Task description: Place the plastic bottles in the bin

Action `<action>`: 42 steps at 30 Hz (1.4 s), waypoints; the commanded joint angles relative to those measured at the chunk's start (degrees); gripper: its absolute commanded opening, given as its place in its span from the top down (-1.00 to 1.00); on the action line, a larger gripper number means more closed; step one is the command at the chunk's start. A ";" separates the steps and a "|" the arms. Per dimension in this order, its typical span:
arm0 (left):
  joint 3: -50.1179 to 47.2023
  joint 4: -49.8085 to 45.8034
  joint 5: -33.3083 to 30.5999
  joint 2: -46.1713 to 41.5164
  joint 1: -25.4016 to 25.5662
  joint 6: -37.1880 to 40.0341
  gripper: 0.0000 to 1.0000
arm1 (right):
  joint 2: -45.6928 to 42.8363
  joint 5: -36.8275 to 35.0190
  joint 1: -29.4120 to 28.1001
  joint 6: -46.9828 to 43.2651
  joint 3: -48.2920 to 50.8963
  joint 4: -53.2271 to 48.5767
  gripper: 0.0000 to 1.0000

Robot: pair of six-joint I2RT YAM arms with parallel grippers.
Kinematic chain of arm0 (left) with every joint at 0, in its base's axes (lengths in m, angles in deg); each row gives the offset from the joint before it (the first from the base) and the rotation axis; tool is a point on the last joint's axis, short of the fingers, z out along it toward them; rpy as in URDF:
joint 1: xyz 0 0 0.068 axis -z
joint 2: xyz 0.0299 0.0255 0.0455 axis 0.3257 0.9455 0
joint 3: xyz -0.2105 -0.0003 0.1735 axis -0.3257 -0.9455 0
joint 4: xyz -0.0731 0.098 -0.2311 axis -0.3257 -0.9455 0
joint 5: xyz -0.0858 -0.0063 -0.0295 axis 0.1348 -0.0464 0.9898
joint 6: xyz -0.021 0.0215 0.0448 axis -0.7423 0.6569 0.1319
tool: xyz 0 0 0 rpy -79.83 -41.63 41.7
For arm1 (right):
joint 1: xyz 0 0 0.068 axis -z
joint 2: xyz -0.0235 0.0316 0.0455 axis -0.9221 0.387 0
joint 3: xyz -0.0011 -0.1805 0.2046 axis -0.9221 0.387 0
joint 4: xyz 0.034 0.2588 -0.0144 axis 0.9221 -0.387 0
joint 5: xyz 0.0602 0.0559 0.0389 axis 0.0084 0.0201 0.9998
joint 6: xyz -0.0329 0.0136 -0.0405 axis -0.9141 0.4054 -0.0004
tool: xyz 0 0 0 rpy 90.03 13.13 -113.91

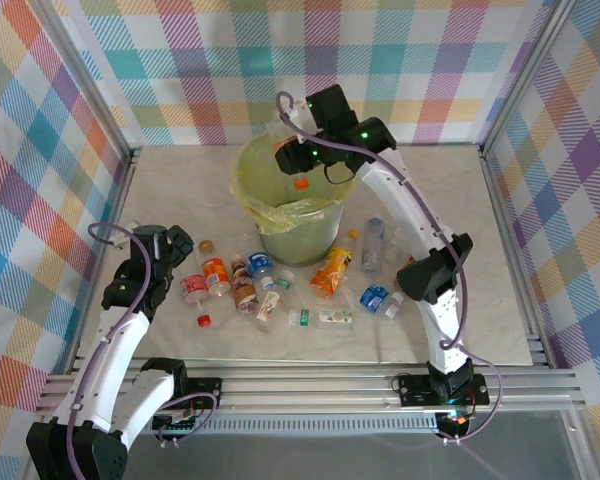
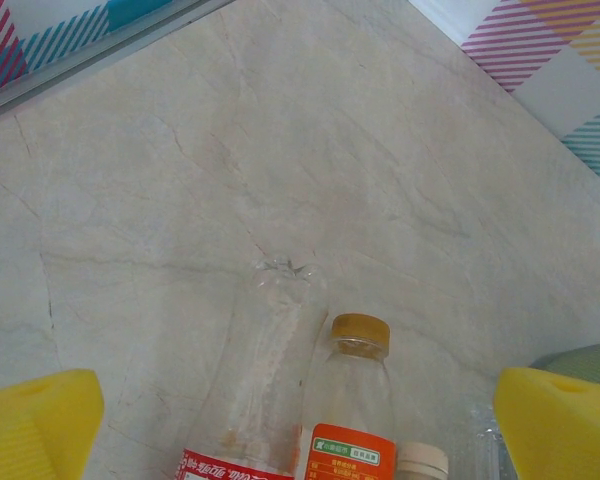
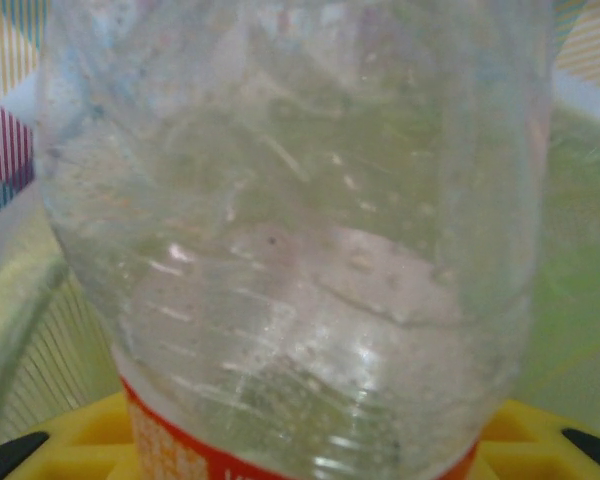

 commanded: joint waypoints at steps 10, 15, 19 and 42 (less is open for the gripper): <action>-0.42 1.13 0.44 -0.63 -0.80 -0.88 -1.00 | 5.01 3.15 -0.31 -7.31 -1.17 -8.24 0.18; -0.12 1.22 0.54 -0.26 -0.81 -0.77 -1.00 | 7.33 1.53 -0.31 -8.56 -1.29 -7.74 0.18; 0.11 0.96 0.49 -0.09 -0.80 -0.68 -1.00 | 8.58 1.19 -0.31 -9.27 -1.40 -7.56 0.17; 0.60 0.20 -0.30 0.09 -0.79 -0.53 -1.00 | 16.52 -5.00 -2.60 -15.23 -2.39 -8.16 -0.08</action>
